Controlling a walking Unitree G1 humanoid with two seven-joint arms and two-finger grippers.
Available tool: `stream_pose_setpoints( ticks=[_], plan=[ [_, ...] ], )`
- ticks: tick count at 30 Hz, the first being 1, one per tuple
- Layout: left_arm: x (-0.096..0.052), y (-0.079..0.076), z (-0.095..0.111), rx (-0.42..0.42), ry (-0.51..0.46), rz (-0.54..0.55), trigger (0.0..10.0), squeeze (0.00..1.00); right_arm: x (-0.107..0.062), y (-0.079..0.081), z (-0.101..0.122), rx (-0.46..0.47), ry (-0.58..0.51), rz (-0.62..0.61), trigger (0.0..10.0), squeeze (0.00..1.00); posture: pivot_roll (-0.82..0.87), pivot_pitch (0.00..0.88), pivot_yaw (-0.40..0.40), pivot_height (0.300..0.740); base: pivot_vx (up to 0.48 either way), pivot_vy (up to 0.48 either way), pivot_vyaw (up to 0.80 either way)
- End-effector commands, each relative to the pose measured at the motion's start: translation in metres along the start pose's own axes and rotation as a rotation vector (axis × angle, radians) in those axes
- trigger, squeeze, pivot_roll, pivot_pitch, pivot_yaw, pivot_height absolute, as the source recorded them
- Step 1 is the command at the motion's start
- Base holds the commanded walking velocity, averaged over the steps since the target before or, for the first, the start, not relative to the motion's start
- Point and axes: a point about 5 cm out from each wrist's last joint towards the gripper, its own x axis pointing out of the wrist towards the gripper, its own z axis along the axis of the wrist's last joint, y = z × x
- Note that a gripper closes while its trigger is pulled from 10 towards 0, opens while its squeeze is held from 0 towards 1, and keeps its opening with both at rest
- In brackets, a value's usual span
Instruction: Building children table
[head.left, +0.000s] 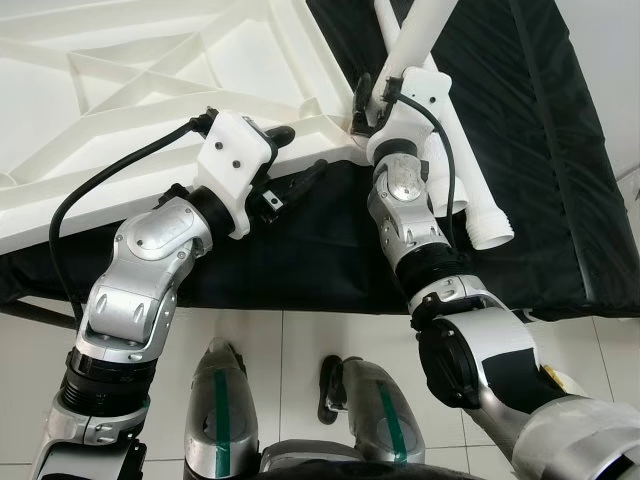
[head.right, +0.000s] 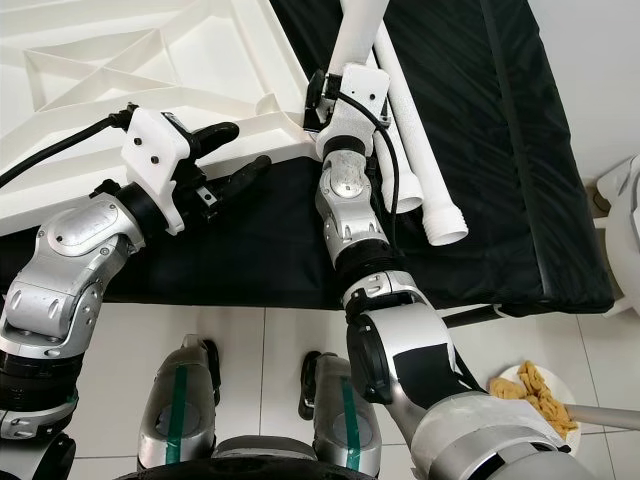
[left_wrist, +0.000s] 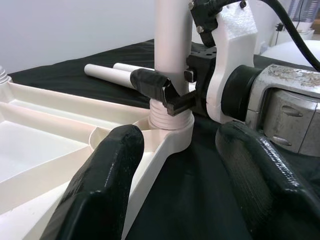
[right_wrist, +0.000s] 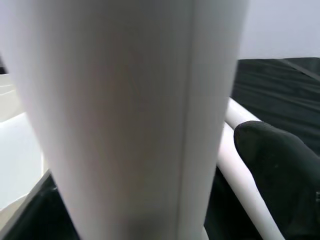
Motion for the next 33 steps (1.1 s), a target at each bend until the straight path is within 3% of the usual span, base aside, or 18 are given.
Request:
stream_pose_setpoints(
  ticks=[1, 14, 15, 33],
  plan=[
    [0.000, -0.002, 0.002, 0.003, -0.003, 0.027, 10.0, 0.00, -0.005, -0.001, -0.008, 0.019, 0.031, -0.005, 10.0, 1.00, 0.14, 0.100, -0.113, 0.740, 0.000, 0.000, 0.00],
    [0.000, -0.002, 0.002, -0.001, -0.003, 0.033, 10.0, 0.00, -0.005, -0.004, -0.009, 0.041, 0.028, 0.119, 10.0, 1.00, 0.14, 0.105, -0.115, 0.740, 0.000, 0.000, 0.00],
    [0.000, -0.001, 0.002, -0.001, -0.003, 0.034, 10.0, 0.00, -0.006, -0.005, -0.009, 0.043, 0.030, 0.146, 10.0, 0.00, 0.14, 0.106, -0.114, 0.740, 0.000, 0.000, 0.00],
    [0.001, 0.000, 0.002, -0.001, -0.004, 0.029, 10.0, 0.00, -0.003, -0.026, -0.006, -0.003, 0.008, 0.209, 10.0, 0.00, 0.13, 0.107, -0.108, 0.740, 0.000, 0.000, 0.00]
  ],
)
